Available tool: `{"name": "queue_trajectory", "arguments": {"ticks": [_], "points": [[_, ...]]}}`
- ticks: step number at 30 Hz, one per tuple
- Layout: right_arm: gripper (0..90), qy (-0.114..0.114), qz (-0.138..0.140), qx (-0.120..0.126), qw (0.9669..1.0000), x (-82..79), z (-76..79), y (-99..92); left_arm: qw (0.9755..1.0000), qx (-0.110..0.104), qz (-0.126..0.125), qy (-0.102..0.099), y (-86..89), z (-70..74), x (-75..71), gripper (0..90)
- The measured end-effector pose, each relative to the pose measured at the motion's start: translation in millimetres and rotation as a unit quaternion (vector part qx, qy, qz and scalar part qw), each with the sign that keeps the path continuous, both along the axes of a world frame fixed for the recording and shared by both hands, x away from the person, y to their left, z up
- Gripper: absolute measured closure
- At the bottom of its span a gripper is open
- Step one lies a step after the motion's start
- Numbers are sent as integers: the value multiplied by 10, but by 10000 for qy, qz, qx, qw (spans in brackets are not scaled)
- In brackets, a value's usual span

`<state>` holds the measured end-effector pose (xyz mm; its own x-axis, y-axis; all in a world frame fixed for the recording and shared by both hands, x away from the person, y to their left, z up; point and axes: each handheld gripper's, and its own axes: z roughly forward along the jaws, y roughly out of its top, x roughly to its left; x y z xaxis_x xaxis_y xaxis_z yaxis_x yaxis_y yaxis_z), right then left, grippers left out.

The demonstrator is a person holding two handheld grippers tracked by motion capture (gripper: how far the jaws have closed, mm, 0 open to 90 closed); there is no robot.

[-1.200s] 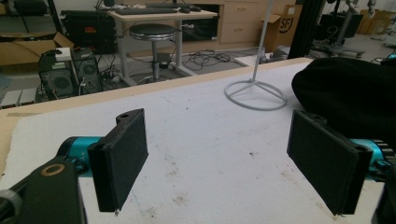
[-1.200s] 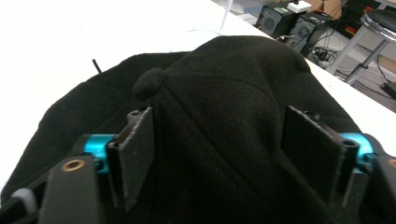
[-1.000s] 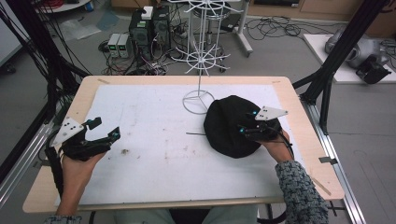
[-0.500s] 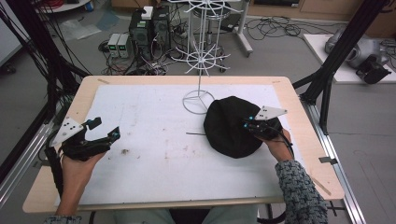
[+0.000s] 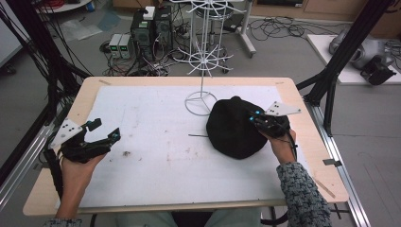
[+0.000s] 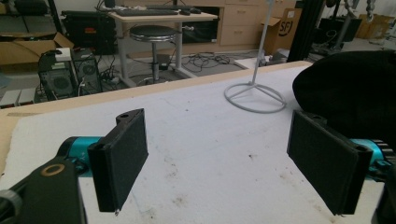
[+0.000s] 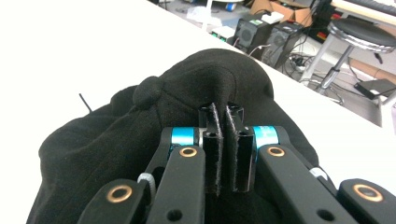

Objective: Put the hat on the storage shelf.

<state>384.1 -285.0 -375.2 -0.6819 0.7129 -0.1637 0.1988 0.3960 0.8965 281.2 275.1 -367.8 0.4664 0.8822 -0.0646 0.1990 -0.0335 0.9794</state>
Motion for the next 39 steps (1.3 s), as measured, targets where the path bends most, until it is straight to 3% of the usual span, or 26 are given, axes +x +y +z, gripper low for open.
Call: {"name": "queue_trajectory", "arguments": {"ticks": [8,11,17,27,39], "points": [[872,-100,-290,278,9991,-1,74,41,10000,-25,12,-31,15,12,-9,204],[873,-111,-414,613,9972,-13,137,17,10000,-24,22,-46,21,21,-15,204],[873,-249,-576,644,9960,-30,223,-16,10000,-48,33,-44,27,22,-17,204],[873,-532,-918,900,9903,-18,436,-196,9999,-85,43,-82,44,38,-26,203],[873,-752,-1109,1165,9841,-44,645,-352,9999,-86,60,-82,61,45,-32,204]]}}
